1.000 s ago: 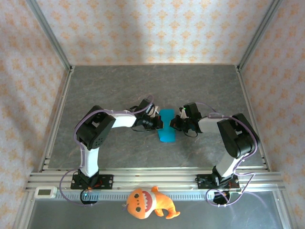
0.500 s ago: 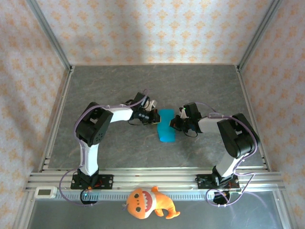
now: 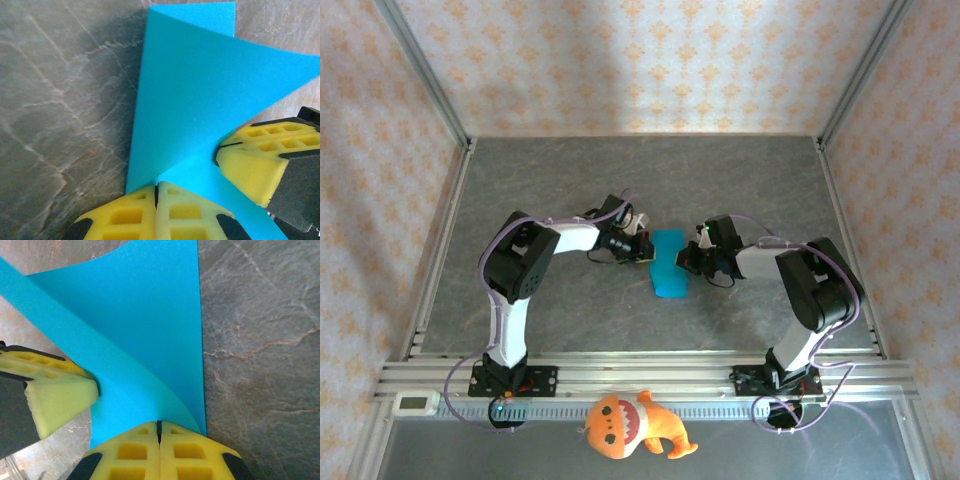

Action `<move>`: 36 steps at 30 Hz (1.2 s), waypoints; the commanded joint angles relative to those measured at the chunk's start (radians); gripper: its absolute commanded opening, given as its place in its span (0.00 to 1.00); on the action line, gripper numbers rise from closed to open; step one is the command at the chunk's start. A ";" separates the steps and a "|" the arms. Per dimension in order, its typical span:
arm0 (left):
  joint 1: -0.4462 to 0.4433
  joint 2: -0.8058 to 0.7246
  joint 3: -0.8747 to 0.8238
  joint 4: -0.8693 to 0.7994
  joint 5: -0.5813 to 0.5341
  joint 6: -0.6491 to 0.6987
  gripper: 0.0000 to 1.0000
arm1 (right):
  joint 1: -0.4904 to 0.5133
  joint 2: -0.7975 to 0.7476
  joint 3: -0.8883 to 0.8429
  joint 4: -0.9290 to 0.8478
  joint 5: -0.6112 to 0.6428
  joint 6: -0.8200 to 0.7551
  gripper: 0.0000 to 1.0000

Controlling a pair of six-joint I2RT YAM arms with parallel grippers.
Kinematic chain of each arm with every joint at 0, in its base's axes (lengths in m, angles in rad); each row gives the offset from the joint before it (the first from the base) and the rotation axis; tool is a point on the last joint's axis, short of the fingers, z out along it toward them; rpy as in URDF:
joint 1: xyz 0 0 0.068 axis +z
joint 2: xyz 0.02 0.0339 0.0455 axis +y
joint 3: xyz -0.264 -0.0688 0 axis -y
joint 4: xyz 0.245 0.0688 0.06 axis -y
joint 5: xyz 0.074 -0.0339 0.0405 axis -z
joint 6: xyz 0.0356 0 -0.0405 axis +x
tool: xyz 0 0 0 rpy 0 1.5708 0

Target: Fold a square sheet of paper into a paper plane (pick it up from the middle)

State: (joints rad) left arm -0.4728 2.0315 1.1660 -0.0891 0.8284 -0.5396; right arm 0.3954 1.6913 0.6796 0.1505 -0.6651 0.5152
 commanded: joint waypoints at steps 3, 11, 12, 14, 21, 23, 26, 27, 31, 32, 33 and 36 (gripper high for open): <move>0.030 -0.019 0.054 -0.082 -0.040 0.024 0.00 | -0.011 0.052 -0.061 -0.169 0.154 -0.003 0.00; 0.019 0.009 0.087 -0.038 0.114 0.067 0.00 | -0.011 0.052 -0.060 -0.165 0.155 -0.001 0.00; 0.019 0.021 0.096 -0.049 0.116 0.079 0.00 | -0.012 0.053 -0.061 -0.164 0.155 0.001 0.00; 0.018 0.045 0.117 -0.071 0.111 0.095 0.00 | -0.012 0.056 -0.063 -0.162 0.153 0.002 0.00; 0.021 0.117 0.131 -0.035 0.060 0.057 0.00 | -0.010 0.058 -0.073 -0.154 0.152 0.003 0.00; 0.025 0.117 0.124 -0.052 -0.009 0.052 0.00 | -0.011 0.060 -0.074 -0.155 0.151 0.001 0.00; 0.048 0.102 0.095 -0.039 -0.053 0.027 0.00 | -0.011 0.058 -0.075 -0.154 0.150 0.002 0.00; 0.055 0.095 0.090 -0.035 -0.074 0.021 0.00 | -0.011 0.057 -0.076 -0.152 0.148 0.002 0.00; 0.068 0.101 0.143 -0.093 -0.142 0.030 0.00 | -0.012 0.060 -0.077 -0.154 0.148 0.000 0.00; 0.068 0.104 0.156 -0.105 -0.156 0.027 0.00 | -0.010 0.059 -0.077 -0.152 0.148 0.001 0.00; 0.067 0.105 0.171 -0.118 -0.172 0.027 0.00 | -0.011 0.058 -0.078 -0.151 0.147 0.001 0.00; 0.067 0.098 0.187 -0.122 -0.181 0.012 0.00 | -0.011 0.058 -0.078 -0.150 0.147 0.003 0.00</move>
State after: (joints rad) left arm -0.4400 2.1185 1.3273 -0.1646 0.7918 -0.5182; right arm 0.3954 1.6894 0.6643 0.1841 -0.6613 0.5228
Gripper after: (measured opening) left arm 0.047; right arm 0.053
